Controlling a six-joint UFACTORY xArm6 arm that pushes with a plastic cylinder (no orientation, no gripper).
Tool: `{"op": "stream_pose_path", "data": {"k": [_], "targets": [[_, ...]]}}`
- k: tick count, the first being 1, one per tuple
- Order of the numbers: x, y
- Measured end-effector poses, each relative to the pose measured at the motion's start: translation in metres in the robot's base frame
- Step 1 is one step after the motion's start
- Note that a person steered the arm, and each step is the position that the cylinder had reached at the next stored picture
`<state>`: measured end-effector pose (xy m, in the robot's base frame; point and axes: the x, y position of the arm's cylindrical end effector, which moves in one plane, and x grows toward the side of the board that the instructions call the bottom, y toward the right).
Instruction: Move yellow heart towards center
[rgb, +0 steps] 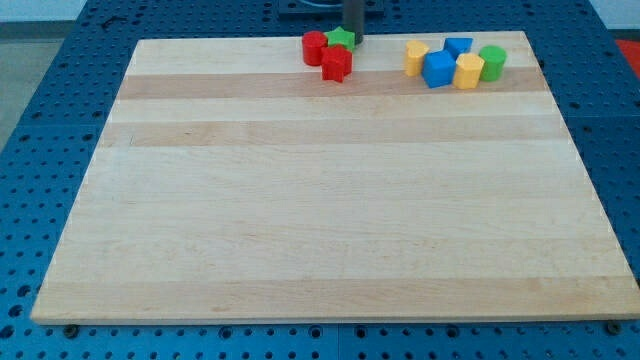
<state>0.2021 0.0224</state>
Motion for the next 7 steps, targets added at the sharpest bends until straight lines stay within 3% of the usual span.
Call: {"op": "stream_pose_path", "data": {"k": [1,4,5,7], "targets": [[0.019,-0.008],[-0.003,0.123],[0.009,0.089],[0.058,0.080]]}}
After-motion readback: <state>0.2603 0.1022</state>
